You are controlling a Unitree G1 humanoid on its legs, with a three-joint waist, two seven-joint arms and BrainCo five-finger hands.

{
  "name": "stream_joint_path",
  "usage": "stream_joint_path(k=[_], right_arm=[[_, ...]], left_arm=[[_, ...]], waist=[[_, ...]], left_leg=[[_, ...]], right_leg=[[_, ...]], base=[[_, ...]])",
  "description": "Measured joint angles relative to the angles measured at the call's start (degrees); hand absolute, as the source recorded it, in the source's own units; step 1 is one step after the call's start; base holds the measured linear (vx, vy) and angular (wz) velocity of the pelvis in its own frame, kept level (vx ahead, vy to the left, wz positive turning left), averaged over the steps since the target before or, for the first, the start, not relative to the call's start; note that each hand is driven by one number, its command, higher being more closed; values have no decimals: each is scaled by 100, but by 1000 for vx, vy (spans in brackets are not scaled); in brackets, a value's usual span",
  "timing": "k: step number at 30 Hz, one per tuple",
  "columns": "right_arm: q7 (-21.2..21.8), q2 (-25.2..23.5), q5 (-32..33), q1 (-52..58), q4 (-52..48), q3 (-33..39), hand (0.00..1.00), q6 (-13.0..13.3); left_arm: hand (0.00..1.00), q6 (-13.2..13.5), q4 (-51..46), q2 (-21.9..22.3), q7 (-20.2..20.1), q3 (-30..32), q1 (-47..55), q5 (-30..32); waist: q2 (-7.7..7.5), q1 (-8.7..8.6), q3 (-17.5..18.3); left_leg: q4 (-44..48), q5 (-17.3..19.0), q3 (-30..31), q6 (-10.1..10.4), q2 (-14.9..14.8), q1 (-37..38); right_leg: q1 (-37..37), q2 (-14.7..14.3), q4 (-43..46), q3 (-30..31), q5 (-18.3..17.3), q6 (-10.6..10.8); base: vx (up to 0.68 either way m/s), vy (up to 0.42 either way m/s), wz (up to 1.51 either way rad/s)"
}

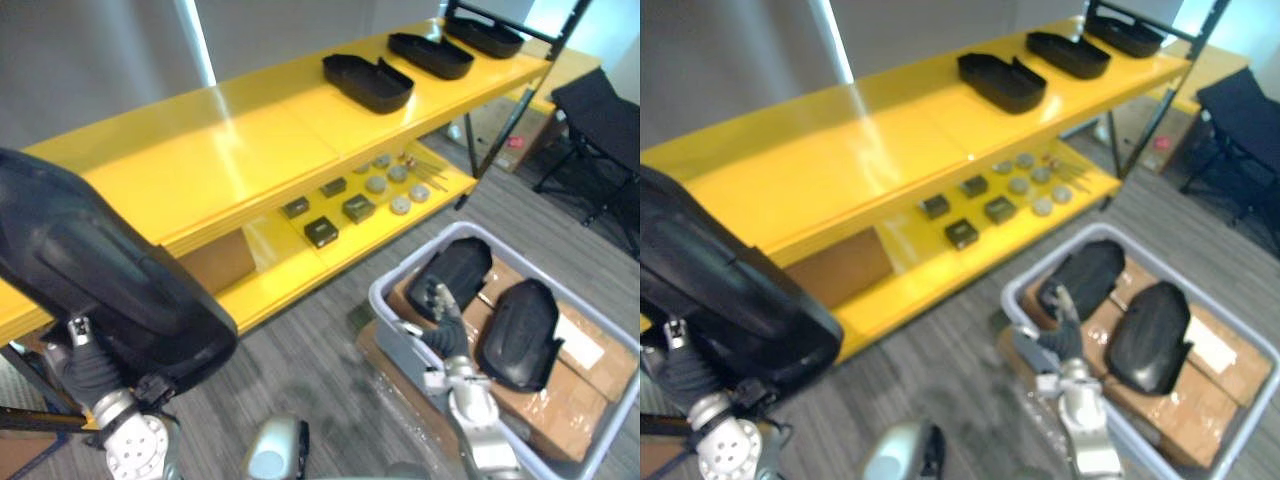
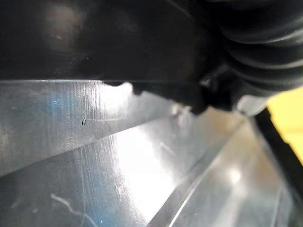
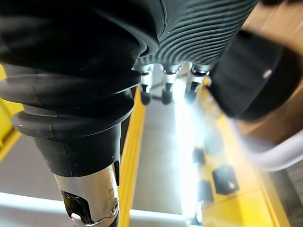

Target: Walk over and take plastic housings, then place them on the shelf

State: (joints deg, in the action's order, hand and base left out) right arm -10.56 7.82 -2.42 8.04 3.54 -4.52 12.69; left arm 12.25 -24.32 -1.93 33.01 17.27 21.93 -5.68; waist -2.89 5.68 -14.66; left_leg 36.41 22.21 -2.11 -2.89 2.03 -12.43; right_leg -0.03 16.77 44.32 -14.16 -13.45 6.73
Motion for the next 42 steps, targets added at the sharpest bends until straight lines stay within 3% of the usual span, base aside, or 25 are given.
stream_joint_path(k=[1,2,4,5,8,9,10,11,12,14,15,16,19,21,25,27,32,36,42], right_arm=[[-58,4,-45,-2,7,7,0,1],[-104,3,-138,13,21,72,0,3],[-172,33,-264,25,16,241,0,34],[-182,82,-283,12,-22,409,0,107],[-24,353,70,-46,-219,735,0,378],[219,484,419,-99,-348,898,0,556],[503,538,720,-158,-428,1002,0,684],[679,536,930,-181,-479,1019,0,736],[1155,722,1467,-353,-508,1029,0,807],[1536,886,1790,-501,-513,969,0,870],[1739,947,2005,-684,-491,860,0,870],[1893,951,2166,-891,-466,663,0,871],[2065,825,2345,-1205,-431,232,0,874],[2023,639,2387,-1225,-431,-2,0,896],[1706,217,2348,-1538,-401,-535,0,897],[1618,12,2184,-1785,-309,-688,0,895],[1036,-98,1502,-1872,-255,-930,0,791],[462,-98,1511,-1714,-240,-733,0,705],[371,-83,1520,-1019,-647,98,0,572]], left_arm=[[100,0,-7,3,7,12,-5,-1],[100,0,-31,-10,29,7,-17,0],[100,5,-45,-26,7,-1,-147,-41],[100,5,-43,-95,-4,-3,-312,-69],[100,2,40,-397,-7,-58,-729,-69],[100,-4,179,-546,-17,-82,-984,-71],[100,-17,324,-670,-22,-140,-1167,-74],[100,-28,341,-718,-26,-166,-1190,-75],[100,-28,401,-438,-64,-269,-1125,-61],[100,-28,390,-147,-171,-355,-975,18],[100,-29,374,-77,-231,-352,-897,131],[100,-27,355,-65,-243,-346,-858,198],[100,-23,324,30,-281,-451,-876,228],[100,-23,326,25,-324,-538,-926,233],[100,-16,355,6,-399,-660,-1205,236],[100,-17,361,0,-408,-678,-1199,238],[100,-16,361,-68,-524,-670,-1142,234],[100,-16,359,-217,-697,-661,-1079,233],[100,-17,357,-222,-849,-416,-954,382]], waist=[[-6,2,2],[62,-31,-9],[145,-84,77],[223,-148,124],[346,-274,224],[308,-368,274],[217,-403,330],[83,-404,405],[273,-388,518],[505,-361,648],[637,-259,716],[663,-186,732],[669,-157,729],[652,-180,728],[561,-99,783],[544,4,793],[454,13,852],[430,-8,867],[367,-58,918]], left_leg=[[-90,-9,60,-13,11,110],[-393,-54,247,-38,40,421],[-834,-177,601,23,15,795],[-1118,-265,867,84,-41,1004],[-1438,-370,1344,242,-150,1244],[-1425,-335,1560,373,-127,1264],[-1393,-292,1591,526,-72,1281],[-1401,-268,1591,605,-9,1279],[-1403,-179,1599,765,-216,1278],[-1513,-243,1505,843,-489,1249],[-1765,-350,1417,934,-591,1367],[-1927,-474,1410,1016,-639,1455],[-1998,-633,1167,960,-652,1532],[-2015,-708,791,921,-654,1527],[-2373,-927,837,843,-475,1526],[-2486,-1021,839,825,-414,1530],[-2714,-1184,907,785,-337,1530],[-2857,-1275,854,772,-356,1548],[-3006,-1346,529,753,-419,1570]], right_leg=[[-132,20,277,73,242,-17],[-308,-2,771,172,246,-68],[-470,-240,727,147,-42,-205],[-572,-463,339,187,-181,-359],[-880,-900,-928,770,-267,-319],[-988,-997,-1500,1231,-160,-178],[-963,-978,-1996,1408,238,-58],[-903,-904,-2271,1419,766,-87],[-685,-983,-2518,1180,647,36],[-476,-1172,-2934,938,795,-78],[-400,-1272,-3082,912,836,-142],[-327,-1308,-3179,887,861,-182],[-12,-1252,-3452,633,903,-242],[238,-1141,-3626,385,924,-207],[425,-937,-3920,-6,1042,-113],[465,-875,-4031,-69,1126,-91],[607,-792,-4175,-358,1163,-90],[594,-797,-4214,-397,1219,-103],[504,-858,-4361,-155,1386,-113]], base=[[306,37,51],[292,-12,55],[330,-75,83],[268,-109,88],[218,-163,105],[193,-262,124],[190,-288,122],[234,-406,99],[194,-339,65],[204,-276,43],[189,-208,15],[172,-203,6],[80,-66,30],[39,19,63],[-5,33,56],[-32,41,28],[-39,10,29],[-70,5,3],[-46,13,-22]])
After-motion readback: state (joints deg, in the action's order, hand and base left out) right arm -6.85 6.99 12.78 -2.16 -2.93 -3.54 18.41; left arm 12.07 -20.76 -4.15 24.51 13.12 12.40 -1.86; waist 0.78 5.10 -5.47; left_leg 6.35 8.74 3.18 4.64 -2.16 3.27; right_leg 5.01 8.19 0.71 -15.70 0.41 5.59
